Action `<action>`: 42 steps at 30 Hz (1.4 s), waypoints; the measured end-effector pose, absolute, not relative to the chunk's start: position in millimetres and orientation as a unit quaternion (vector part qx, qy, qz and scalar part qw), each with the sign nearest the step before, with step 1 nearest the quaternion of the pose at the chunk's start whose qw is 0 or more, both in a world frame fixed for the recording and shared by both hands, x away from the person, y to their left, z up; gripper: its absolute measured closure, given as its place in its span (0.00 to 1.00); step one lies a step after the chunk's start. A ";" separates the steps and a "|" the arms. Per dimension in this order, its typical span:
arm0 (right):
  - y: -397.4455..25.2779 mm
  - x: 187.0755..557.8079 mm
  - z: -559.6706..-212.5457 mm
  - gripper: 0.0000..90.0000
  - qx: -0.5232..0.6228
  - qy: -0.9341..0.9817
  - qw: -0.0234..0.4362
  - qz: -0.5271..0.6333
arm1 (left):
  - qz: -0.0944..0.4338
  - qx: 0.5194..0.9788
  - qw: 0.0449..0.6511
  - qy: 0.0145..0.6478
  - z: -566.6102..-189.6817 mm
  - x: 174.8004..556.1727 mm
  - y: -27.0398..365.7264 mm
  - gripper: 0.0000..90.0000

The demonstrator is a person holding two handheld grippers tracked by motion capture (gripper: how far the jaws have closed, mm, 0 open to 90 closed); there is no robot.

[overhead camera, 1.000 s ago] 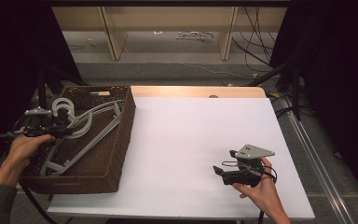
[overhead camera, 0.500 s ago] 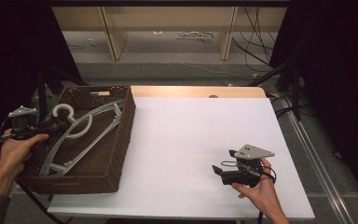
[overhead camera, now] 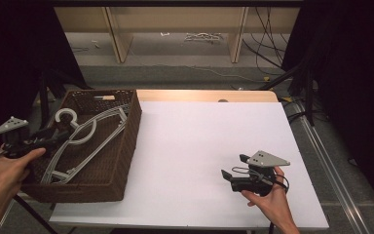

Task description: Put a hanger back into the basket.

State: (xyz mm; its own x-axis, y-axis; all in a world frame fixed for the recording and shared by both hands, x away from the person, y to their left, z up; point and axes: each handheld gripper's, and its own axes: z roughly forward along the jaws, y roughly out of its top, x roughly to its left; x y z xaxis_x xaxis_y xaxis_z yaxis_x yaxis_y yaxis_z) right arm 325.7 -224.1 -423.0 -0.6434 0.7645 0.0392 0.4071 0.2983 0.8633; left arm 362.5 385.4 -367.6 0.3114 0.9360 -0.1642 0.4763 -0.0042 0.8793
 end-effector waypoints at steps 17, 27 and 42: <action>-220.2 322.6 -420.6 0.19 0.364 0.775 0.203 0.476 | 0.227 0.668 0.556 0.440 -351.8 325.8 307.2 0.18; -218.7 321.0 -419.4 0.19 0.359 0.772 0.201 0.485 | 0.219 0.681 0.576 0.394 -361.5 313.2 267.7 0.18; -215.0 316.6 -417.8 0.19 0.352 0.766 0.206 0.498 | 0.225 0.695 0.585 0.353 -372.3 302.3 231.9 0.18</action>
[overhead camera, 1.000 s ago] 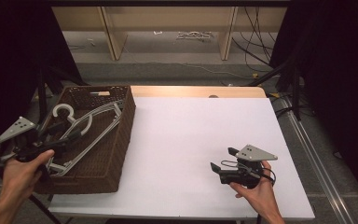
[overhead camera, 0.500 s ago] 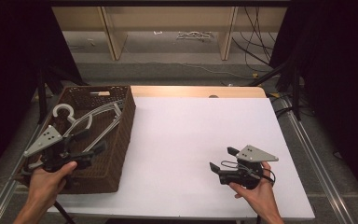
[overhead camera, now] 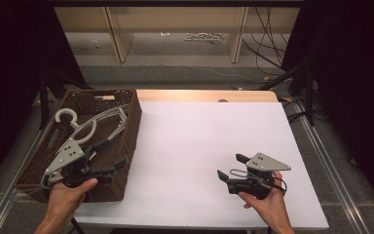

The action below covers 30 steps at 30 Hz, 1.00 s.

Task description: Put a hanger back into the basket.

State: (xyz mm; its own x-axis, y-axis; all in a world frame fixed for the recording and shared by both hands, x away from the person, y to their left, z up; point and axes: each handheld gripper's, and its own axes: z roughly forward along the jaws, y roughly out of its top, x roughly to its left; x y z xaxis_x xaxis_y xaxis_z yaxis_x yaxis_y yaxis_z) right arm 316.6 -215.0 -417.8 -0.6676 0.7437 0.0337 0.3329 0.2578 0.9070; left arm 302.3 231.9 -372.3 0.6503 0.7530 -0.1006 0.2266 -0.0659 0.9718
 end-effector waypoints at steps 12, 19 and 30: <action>-213.0 307.3 -421.7 0.19 0.349 0.762 0.210 0.504 | 0.241 0.715 0.573 0.319 -391.9 295.4 208.3 0.19; -208.4 300.0 -425.3 0.18 0.347 0.762 0.209 0.505 | 0.238 0.732 0.567 0.294 -416.2 287.2 196.0 0.18; -207.9 279.2 -431.3 0.18 0.354 0.749 0.198 0.524 | 0.250 0.735 0.561 0.288 -430.0 277.3 189.1 0.18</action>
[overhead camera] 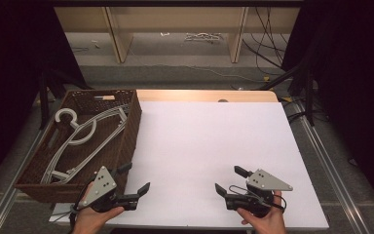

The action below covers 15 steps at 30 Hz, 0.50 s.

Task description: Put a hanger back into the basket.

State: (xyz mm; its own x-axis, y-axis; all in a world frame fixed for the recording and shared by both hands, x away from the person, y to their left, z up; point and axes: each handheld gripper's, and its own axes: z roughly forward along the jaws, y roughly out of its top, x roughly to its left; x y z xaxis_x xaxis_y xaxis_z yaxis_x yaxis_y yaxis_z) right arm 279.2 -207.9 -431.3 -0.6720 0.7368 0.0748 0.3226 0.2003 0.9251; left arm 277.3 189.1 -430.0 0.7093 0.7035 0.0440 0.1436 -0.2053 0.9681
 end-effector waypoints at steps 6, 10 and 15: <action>-208.6 270.4 -433.0 0.18 0.353 0.750 0.195 0.525 | 0.243 0.738 0.561 0.285 -431.1 277.9 189.0 0.18; -209.7 271.7 -433.3 0.18 0.352 0.749 0.197 0.526 | 0.240 0.741 0.558 0.287 -431.8 278.9 189.1 0.18; -212.3 272.8 -433.3 0.18 0.356 0.745 0.204 0.526 | 0.240 0.737 0.562 0.289 -430.9 280.8 192.0 0.19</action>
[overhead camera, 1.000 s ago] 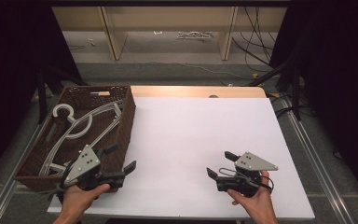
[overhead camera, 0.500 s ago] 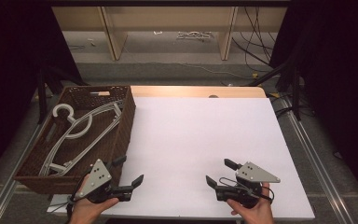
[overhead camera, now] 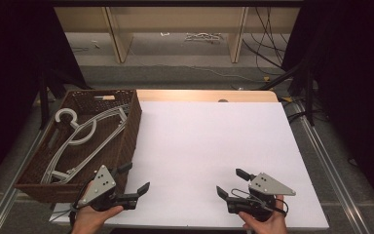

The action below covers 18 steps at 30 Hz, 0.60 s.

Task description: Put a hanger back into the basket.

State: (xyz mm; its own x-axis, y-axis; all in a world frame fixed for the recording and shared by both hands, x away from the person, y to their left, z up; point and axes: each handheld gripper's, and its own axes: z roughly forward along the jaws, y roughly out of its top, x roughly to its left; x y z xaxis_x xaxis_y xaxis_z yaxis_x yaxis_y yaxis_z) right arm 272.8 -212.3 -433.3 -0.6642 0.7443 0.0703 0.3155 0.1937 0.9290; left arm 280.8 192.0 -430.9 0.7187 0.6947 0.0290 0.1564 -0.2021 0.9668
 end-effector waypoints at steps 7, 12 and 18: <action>-212.2 274.1 -434.2 0.18 0.351 0.745 0.202 0.530 | 0.235 0.737 0.565 0.286 -430.3 281.2 193.1 0.20; -212.3 273.7 -434.1 0.18 0.357 0.745 0.204 0.525 | 0.241 0.737 0.565 0.283 -429.8 279.8 191.9 0.19; -212.6 274.1 -434.4 0.18 0.355 0.746 0.204 0.526 | 0.246 0.732 0.569 0.281 -428.6 278.7 192.0 0.18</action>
